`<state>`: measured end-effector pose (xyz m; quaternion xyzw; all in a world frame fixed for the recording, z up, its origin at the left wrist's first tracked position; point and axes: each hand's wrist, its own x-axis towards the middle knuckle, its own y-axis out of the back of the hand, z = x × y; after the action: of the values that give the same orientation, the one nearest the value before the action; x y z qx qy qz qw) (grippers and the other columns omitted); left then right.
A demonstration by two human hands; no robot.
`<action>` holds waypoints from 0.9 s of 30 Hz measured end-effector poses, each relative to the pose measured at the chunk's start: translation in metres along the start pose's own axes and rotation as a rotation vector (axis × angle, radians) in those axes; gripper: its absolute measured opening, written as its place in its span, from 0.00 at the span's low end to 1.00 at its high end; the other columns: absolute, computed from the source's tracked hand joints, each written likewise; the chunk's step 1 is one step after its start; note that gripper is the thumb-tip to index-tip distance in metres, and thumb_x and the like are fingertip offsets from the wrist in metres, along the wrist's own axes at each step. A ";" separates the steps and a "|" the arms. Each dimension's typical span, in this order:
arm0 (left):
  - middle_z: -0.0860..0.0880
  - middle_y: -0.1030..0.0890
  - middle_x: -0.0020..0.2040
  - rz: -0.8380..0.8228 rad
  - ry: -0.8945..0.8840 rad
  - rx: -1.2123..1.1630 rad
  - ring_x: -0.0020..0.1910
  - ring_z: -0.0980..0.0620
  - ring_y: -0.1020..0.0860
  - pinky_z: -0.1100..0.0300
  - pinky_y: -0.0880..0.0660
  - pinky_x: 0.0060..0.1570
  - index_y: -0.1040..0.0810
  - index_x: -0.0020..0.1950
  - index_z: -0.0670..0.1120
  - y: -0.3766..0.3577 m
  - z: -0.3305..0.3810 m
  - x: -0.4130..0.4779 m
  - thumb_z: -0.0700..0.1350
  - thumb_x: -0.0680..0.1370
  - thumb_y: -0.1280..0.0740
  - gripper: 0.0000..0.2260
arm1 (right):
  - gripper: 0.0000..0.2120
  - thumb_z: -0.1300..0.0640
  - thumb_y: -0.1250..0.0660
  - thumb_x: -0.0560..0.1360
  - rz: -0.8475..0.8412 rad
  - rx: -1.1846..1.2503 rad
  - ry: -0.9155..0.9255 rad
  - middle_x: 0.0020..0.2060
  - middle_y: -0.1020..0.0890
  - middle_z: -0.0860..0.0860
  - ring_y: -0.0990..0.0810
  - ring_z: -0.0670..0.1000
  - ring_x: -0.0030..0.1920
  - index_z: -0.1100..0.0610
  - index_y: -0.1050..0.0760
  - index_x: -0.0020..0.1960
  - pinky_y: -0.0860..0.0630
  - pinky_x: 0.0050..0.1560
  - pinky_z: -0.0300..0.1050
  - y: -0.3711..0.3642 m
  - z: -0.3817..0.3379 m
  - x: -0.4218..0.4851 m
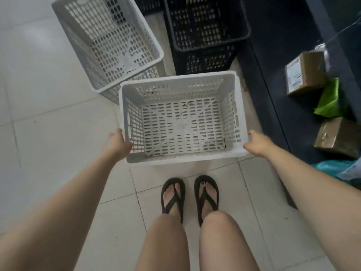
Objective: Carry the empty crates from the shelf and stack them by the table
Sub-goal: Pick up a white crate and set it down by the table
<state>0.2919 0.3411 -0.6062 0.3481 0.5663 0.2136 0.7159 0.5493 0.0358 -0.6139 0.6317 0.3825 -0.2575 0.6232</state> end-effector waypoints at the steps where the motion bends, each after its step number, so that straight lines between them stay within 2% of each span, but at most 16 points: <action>1: 0.34 0.32 0.66 0.057 0.039 -0.017 0.63 0.34 0.30 0.46 0.31 0.61 0.37 0.69 0.39 -0.015 -0.004 0.018 0.45 0.74 0.33 0.26 | 0.29 0.55 0.35 0.74 0.033 0.008 -0.015 0.66 0.27 0.61 0.26 0.62 0.62 0.60 0.38 0.72 0.27 0.58 0.50 -0.008 0.002 0.024; 3: 0.33 0.33 0.65 0.147 0.129 -0.110 0.63 0.33 0.31 0.45 0.32 0.62 0.39 0.68 0.36 -0.043 -0.013 0.052 0.47 0.73 0.31 0.29 | 0.33 0.55 0.33 0.74 0.110 0.102 -0.050 0.67 0.28 0.61 0.27 0.62 0.63 0.60 0.43 0.74 0.27 0.59 0.51 -0.022 0.005 0.067; 5: 0.33 0.29 0.63 0.157 0.210 -0.306 0.61 0.34 0.28 0.44 0.29 0.61 0.37 0.67 0.35 -0.065 -0.018 0.083 0.48 0.72 0.28 0.31 | 0.38 0.54 0.31 0.73 0.175 0.336 -0.100 0.69 0.30 0.60 0.28 0.62 0.65 0.59 0.47 0.76 0.29 0.62 0.53 -0.033 0.008 0.104; 6: 0.34 0.26 0.58 0.143 0.231 -0.425 0.57 0.37 0.25 0.44 0.26 0.58 0.35 0.65 0.35 -0.073 -0.019 0.096 0.47 0.72 0.28 0.28 | 0.38 0.55 0.31 0.73 0.184 0.486 -0.135 0.69 0.30 0.59 0.28 0.61 0.65 0.58 0.46 0.76 0.29 0.63 0.54 -0.037 0.009 0.119; 8: 0.40 0.23 0.44 0.167 0.231 -0.552 0.46 0.41 0.22 0.48 0.23 0.47 0.29 0.56 0.37 -0.084 -0.022 0.114 0.42 0.73 0.30 0.15 | 0.30 0.56 0.31 0.73 0.163 0.772 -0.193 0.60 0.22 0.59 0.22 0.60 0.57 0.60 0.36 0.72 0.24 0.58 0.56 -0.045 0.009 0.142; 10: 0.44 0.26 0.35 0.235 0.212 -0.556 0.42 0.43 0.24 0.51 0.26 0.41 0.28 0.48 0.39 -0.085 -0.025 0.121 0.35 0.73 0.34 0.06 | 0.18 0.61 0.35 0.75 0.128 0.901 -0.200 0.47 0.19 0.57 0.19 0.58 0.47 0.61 0.27 0.64 0.21 0.50 0.53 -0.048 0.010 0.150; 11: 0.43 0.26 0.35 0.242 0.197 -0.554 0.42 0.43 0.24 0.50 0.26 0.41 0.29 0.47 0.39 -0.082 -0.027 0.118 0.33 0.72 0.35 0.06 | 0.15 0.63 0.37 0.75 0.125 0.906 -0.193 0.44 0.19 0.56 0.20 0.58 0.46 0.60 0.25 0.61 0.21 0.49 0.52 -0.047 0.011 0.147; 13: 0.41 0.27 0.36 0.227 0.168 -0.545 0.41 0.43 0.25 0.48 0.26 0.41 0.30 0.47 0.38 -0.071 -0.027 0.102 0.31 0.71 0.37 0.07 | 0.15 0.66 0.38 0.75 0.138 0.895 -0.191 0.47 0.18 0.56 0.20 0.57 0.48 0.58 0.23 0.59 0.22 0.53 0.53 -0.039 0.015 0.131; 16: 0.44 0.30 0.33 0.205 0.142 -0.524 0.39 0.43 0.26 0.53 0.29 0.39 0.31 0.47 0.38 -0.040 -0.021 0.060 0.31 0.71 0.39 0.07 | 0.16 0.66 0.38 0.75 0.158 0.863 -0.219 0.47 0.20 0.56 0.22 0.56 0.49 0.61 0.24 0.62 0.24 0.59 0.54 -0.019 0.027 0.088; 19: 0.40 0.26 0.37 0.151 0.112 -0.475 0.39 0.42 0.25 0.53 0.29 0.36 0.30 0.47 0.38 -0.007 -0.014 0.001 0.32 0.72 0.39 0.06 | 0.13 0.66 0.37 0.76 0.109 0.847 -0.284 0.42 0.20 0.56 0.22 0.58 0.48 0.63 0.23 0.60 0.24 0.59 0.55 0.001 0.052 0.029; 21: 0.38 0.26 0.40 0.121 0.101 -0.417 0.37 0.42 0.26 0.56 0.31 0.31 0.30 0.47 0.37 0.019 -0.009 -0.047 0.33 0.72 0.39 0.05 | 0.12 0.65 0.37 0.76 0.078 0.859 -0.340 0.46 0.20 0.59 0.21 0.61 0.53 0.62 0.23 0.59 0.26 0.61 0.59 0.014 0.073 -0.022; 23: 0.40 0.27 0.37 0.102 0.072 -0.365 0.33 0.44 0.28 0.58 0.35 0.27 0.30 0.47 0.38 0.040 -0.004 -0.094 0.34 0.73 0.39 0.04 | 0.12 0.65 0.37 0.76 0.077 0.883 -0.388 0.48 0.20 0.61 0.22 0.63 0.56 0.62 0.23 0.59 0.27 0.62 0.60 0.022 0.094 -0.075; 27: 0.46 0.30 0.33 0.108 0.026 -0.319 0.29 0.50 0.32 0.60 0.38 0.26 0.32 0.45 0.40 0.072 0.006 -0.166 0.34 0.73 0.38 0.04 | 0.13 0.67 0.36 0.74 0.084 0.913 -0.465 0.50 0.19 0.61 0.21 0.62 0.55 0.62 0.23 0.58 0.26 0.62 0.60 0.030 0.134 -0.169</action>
<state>0.2594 0.2713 -0.4428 0.2571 0.5147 0.3436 0.7422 0.4968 -0.1217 -0.4728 0.7801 0.0567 -0.5069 0.3623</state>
